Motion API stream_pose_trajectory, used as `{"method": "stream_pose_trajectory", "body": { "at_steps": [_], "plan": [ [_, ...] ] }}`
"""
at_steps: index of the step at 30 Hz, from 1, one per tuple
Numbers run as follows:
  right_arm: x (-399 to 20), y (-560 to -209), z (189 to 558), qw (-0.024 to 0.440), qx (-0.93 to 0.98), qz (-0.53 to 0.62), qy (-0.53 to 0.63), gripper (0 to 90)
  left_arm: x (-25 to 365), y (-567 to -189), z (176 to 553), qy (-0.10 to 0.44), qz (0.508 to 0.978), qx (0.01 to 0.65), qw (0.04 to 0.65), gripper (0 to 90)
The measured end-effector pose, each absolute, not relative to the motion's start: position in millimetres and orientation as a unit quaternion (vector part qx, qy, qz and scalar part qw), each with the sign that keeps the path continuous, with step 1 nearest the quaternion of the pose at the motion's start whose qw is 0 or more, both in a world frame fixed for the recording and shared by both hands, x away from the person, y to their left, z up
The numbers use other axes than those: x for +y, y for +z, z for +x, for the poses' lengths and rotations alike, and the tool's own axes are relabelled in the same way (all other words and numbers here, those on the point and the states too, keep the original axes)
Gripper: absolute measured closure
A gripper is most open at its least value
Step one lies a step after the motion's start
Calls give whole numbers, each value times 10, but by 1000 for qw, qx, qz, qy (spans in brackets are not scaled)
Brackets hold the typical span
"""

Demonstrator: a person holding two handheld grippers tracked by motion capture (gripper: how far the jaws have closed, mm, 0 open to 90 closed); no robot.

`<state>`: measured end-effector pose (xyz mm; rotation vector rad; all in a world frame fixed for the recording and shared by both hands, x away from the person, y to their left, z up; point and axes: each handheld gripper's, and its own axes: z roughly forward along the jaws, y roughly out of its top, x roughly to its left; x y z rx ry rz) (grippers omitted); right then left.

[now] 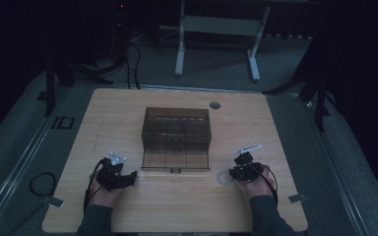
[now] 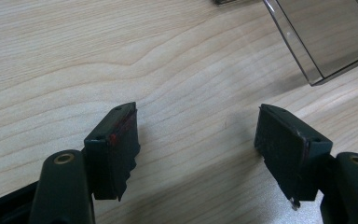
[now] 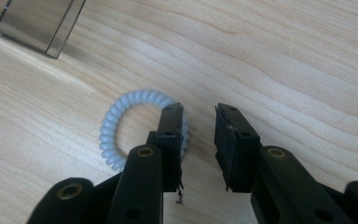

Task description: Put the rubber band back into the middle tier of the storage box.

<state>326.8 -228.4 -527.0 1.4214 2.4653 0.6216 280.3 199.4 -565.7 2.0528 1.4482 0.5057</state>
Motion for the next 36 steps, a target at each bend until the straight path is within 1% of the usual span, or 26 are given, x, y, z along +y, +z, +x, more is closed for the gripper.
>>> {"method": "stream_pose_trajectory", "body": {
  "at_steps": [7,15,20,25,36],
  "plan": [
    [-2284,-5271,3278,97,847,481,206,740,1994,-5657,2803,189,768,542,285,303],
    [-2237,-5262,3284,90,856,470,197,744,1995,-5657,2803,189,768,542,285,303],
    [-2205,-5266,3303,85,863,464,183,767,1995,-5656,2803,189,768,542,285,303],
    [-2177,-5254,3317,80,868,458,175,772,1994,-5656,2804,189,768,542,285,303],
    [-2116,-5258,3376,60,878,450,151,785,1995,-5656,2803,189,768,542,285,303]
  ]
}}
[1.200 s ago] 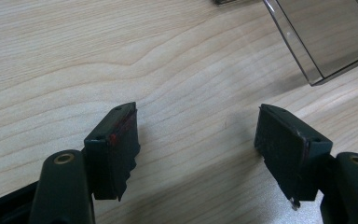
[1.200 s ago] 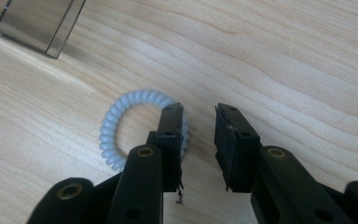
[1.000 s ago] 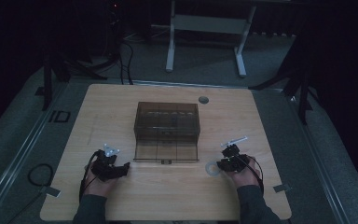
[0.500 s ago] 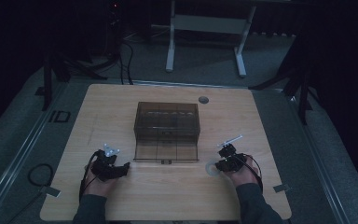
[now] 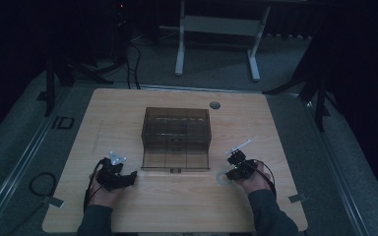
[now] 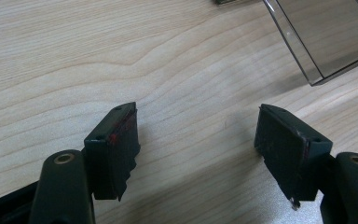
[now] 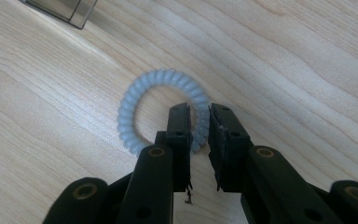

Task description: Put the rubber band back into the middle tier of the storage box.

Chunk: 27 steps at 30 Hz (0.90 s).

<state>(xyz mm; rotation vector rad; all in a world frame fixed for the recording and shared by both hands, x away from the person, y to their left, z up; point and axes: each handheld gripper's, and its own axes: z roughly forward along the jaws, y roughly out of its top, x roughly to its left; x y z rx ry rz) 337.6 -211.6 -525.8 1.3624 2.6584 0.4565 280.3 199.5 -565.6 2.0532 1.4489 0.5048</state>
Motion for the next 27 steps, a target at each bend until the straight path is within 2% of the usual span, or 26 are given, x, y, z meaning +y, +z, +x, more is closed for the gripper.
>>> {"method": "stream_pose_trajectory", "body": {
  "at_steps": [27],
  "plan": [
    [-1953,-5273,3503,35,901,426,76,778,1995,-5657,2803,189,768,542,286,303]
  ]
}}
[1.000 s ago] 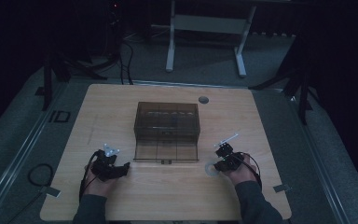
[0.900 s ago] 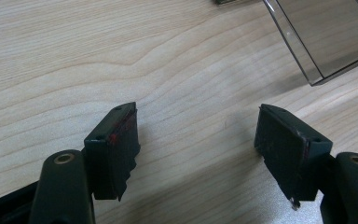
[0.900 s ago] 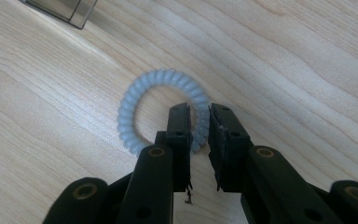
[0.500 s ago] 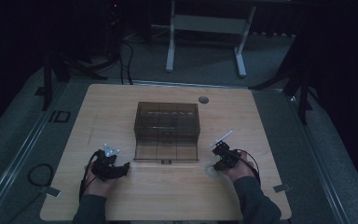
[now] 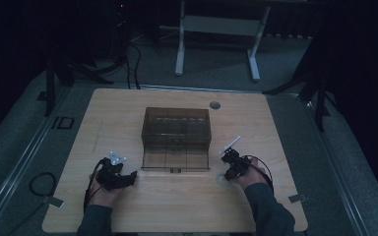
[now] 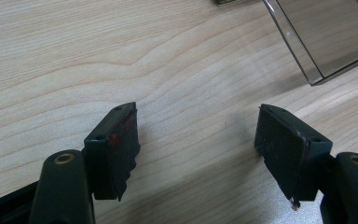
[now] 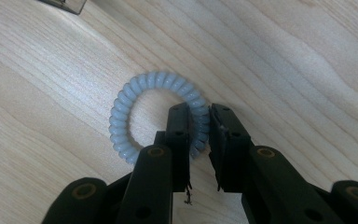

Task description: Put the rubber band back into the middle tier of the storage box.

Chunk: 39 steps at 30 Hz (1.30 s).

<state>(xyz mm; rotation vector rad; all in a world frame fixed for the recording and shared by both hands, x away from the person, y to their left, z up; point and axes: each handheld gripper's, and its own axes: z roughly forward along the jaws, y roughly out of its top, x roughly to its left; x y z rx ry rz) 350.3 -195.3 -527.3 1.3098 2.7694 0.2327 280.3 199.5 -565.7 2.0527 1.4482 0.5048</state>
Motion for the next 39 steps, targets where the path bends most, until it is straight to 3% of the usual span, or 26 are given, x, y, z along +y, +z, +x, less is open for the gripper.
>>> {"method": "stream_pose_trajectory", "body": {
  "at_steps": [12,39],
  "plan": [
    [-1817,-5270,3544,42,915,400,25,820,1996,-5657,2803,189,768,541,286,303],
    [-1741,-4968,3447,48,924,374,58,821,1996,-5657,2802,189,768,542,286,303]
  ]
}}
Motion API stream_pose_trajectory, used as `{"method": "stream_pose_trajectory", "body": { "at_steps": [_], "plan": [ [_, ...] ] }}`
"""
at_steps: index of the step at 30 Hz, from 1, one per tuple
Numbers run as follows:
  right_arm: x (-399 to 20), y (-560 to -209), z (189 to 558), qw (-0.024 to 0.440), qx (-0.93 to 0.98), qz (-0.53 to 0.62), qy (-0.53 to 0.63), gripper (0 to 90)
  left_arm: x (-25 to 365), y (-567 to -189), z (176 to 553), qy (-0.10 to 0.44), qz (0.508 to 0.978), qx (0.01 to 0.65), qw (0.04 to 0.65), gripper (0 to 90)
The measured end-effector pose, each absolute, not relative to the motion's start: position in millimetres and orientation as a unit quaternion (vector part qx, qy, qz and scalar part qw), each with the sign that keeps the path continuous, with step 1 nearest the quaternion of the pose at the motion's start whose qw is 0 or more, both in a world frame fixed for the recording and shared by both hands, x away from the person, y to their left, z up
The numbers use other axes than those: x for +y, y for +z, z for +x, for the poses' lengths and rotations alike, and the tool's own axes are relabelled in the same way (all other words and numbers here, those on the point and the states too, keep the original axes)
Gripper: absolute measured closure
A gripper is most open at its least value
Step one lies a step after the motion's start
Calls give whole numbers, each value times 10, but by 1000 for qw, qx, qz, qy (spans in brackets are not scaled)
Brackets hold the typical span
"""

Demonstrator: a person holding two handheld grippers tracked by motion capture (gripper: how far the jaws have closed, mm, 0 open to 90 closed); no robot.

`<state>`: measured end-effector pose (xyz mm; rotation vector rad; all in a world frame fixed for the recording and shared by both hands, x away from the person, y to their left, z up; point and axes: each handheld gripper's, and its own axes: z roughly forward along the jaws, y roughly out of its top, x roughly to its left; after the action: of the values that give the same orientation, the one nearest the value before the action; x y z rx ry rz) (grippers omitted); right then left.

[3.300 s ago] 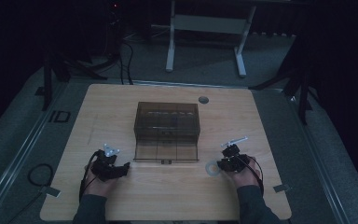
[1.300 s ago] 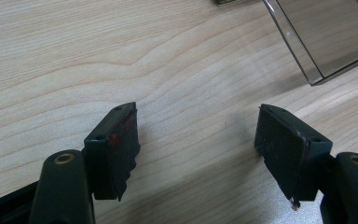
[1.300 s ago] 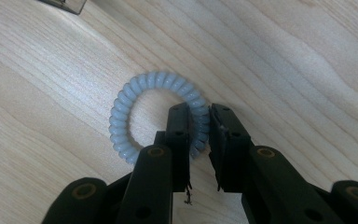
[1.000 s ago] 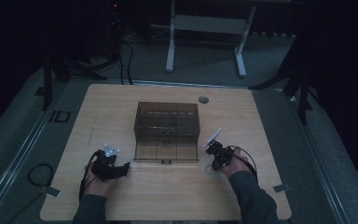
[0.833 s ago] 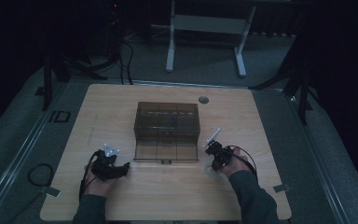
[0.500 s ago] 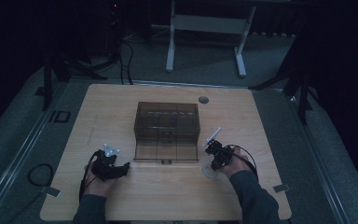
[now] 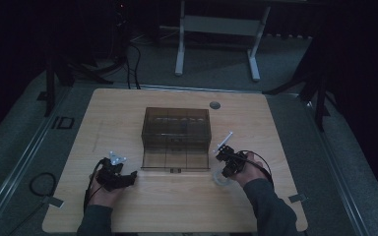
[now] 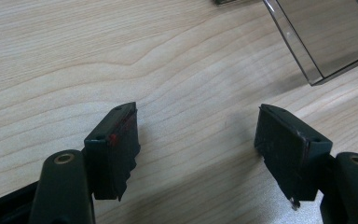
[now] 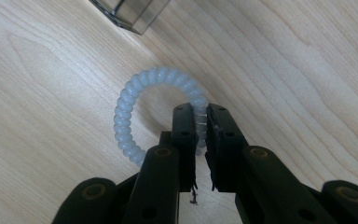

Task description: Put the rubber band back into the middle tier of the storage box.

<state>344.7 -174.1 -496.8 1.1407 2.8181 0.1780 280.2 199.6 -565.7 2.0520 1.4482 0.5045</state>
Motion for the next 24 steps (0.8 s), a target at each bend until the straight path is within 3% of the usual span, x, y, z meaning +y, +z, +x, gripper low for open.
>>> {"method": "stream_pose_trajectory", "body": {
  "at_steps": [24],
  "plan": [
    [-1654,-4927,3412,41,929,362,72,821,1985,-5660,2804,190,767,541,286,297]
  ]
}}
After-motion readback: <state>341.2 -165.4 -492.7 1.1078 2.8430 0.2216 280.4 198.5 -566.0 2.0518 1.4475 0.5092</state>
